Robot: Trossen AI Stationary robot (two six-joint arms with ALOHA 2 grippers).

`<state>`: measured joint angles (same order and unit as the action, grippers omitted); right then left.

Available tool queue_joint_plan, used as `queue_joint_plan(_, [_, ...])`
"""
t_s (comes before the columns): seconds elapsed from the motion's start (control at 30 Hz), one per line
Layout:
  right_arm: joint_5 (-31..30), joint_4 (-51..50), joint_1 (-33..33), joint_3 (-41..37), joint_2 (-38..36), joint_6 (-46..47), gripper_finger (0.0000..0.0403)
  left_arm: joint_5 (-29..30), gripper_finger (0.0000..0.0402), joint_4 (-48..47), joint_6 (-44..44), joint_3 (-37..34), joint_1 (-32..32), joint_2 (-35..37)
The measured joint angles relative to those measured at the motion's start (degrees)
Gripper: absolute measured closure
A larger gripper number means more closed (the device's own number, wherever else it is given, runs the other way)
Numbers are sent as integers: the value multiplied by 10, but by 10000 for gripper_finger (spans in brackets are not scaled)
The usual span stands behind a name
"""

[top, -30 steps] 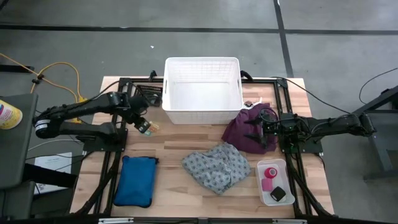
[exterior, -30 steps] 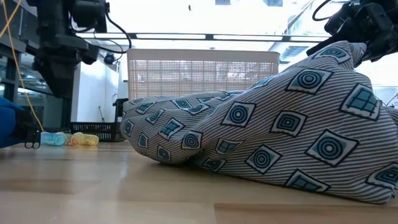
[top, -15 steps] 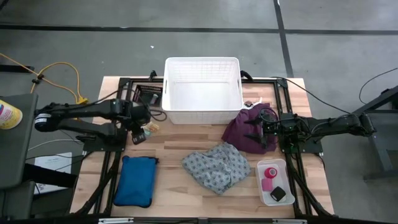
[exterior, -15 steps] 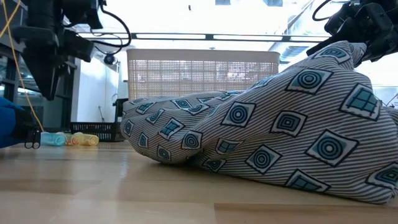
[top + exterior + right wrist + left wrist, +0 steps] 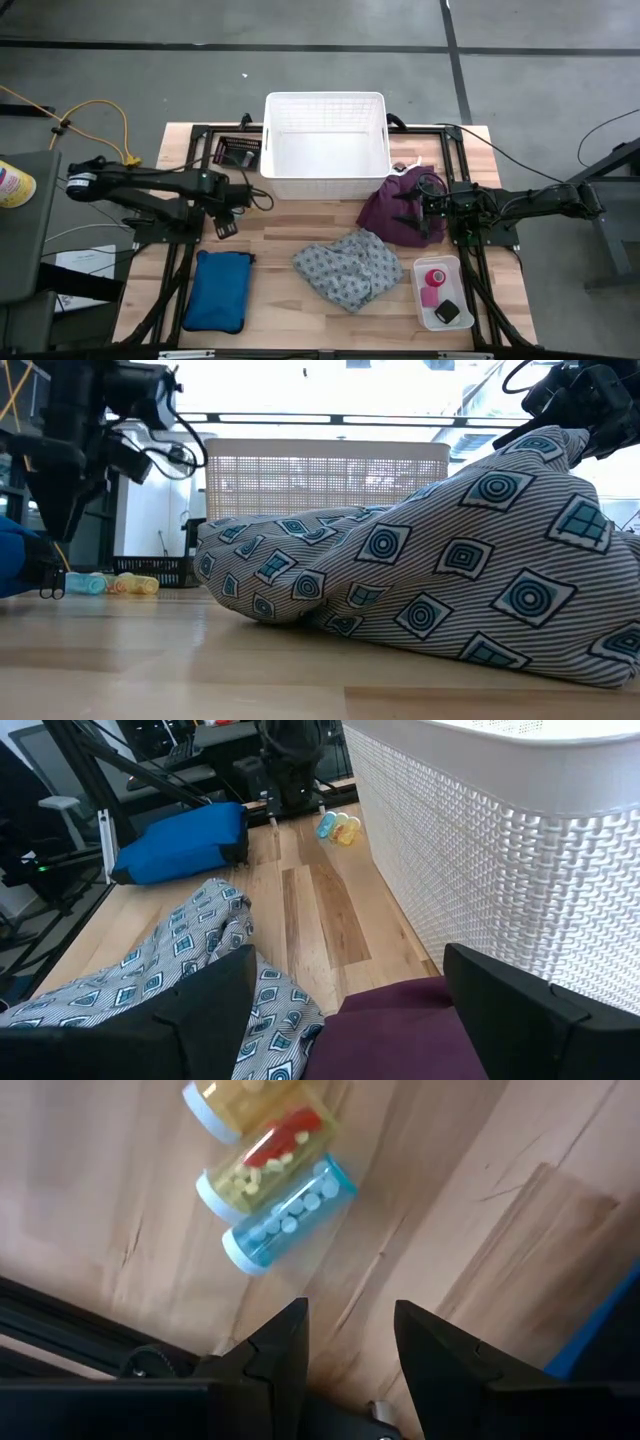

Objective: Pick & place medical supplies in basket/bin
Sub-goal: Put the top yellow pill bottle into the black bin

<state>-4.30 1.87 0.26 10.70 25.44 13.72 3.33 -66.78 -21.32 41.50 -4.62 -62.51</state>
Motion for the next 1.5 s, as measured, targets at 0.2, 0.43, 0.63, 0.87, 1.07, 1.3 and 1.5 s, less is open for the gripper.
queue_joint_plan(0.2, [0, 0, 0, 0, 0, 0, 94, 0, 258, 4, 1, 0, 6, -54])
queue_joint_plan(0.43, [0, 0, 0, 0, 0, 0, 94, 0, 258, 12, 2, 0, 43, -78])
queue_joint_plan(0.63, [0, 0, 0, 0, 0, 0, 94, 32, 258, 17, -22, 5, 85, -78])
queue_joint_plan(0.87, [0, 0, 0, 0, 0, 0, 94, 65, 258, 50, -44, 8, 112, -79])
queue_joint_plan(1.07, [0, 0, 0, 0, 0, 0, 94, 66, 258, 85, -34, 8, 107, -99])
queue_joint_plan(1.3, [0, -1, 0, 0, 0, 0, 94, 59, 258, 106, -16, 13, 107, -115])
queue_joint_plan(1.5, [0, -3, 0, 0, 0, 0, 94, 48, 258, 168, 58, 25, 114, -116])
